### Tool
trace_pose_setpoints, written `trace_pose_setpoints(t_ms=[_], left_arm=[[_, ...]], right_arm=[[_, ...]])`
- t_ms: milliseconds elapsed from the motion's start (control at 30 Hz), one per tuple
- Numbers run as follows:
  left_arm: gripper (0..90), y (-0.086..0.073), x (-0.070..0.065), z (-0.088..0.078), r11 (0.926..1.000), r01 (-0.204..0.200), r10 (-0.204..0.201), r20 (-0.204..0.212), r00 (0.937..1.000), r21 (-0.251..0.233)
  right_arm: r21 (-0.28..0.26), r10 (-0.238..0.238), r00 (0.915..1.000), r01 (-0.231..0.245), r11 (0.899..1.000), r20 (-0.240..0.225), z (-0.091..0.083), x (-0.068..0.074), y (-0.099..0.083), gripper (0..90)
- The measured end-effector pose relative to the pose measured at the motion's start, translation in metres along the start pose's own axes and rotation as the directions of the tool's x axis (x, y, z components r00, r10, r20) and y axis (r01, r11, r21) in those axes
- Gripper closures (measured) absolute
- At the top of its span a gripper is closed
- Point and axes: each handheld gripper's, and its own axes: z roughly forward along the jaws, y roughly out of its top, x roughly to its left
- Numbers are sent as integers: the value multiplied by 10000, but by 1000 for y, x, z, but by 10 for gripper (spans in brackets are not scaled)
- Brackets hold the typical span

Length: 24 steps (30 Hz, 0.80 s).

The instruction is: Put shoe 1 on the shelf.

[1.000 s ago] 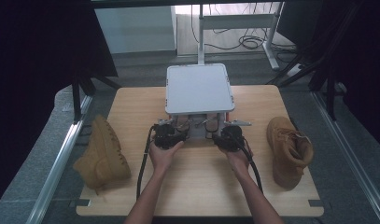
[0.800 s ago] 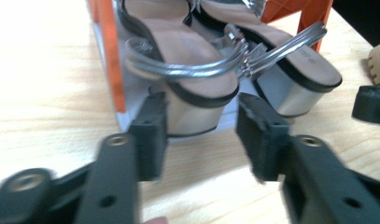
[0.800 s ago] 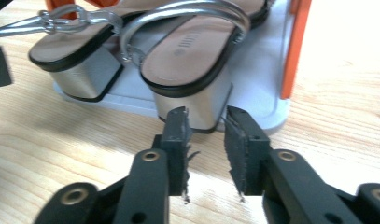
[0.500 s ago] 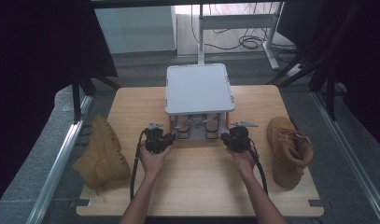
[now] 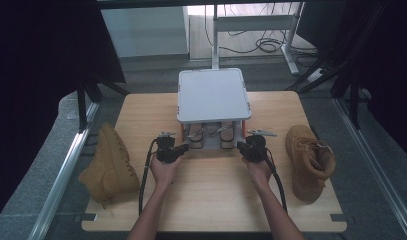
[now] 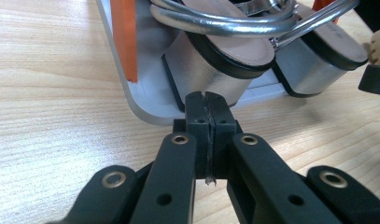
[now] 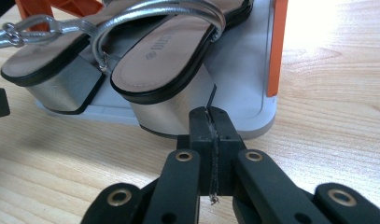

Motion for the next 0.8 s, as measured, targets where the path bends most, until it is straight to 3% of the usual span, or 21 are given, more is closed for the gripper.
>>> trace_pose_setpoints(t_ms=[567, 800], left_arm=[[893, 3, -8, 12, 9997, -15, 14, 43, 10000, 243], [893, 4, -10, 15, 9994, -55, 51, 110, 9999, 335]], right_arm=[[68, 420, 9991, -420, 9991, -63, 11, 3, 0, 894], [120, 265, 9996, -264, 9996, -129, 14, 15, 4, 894]])
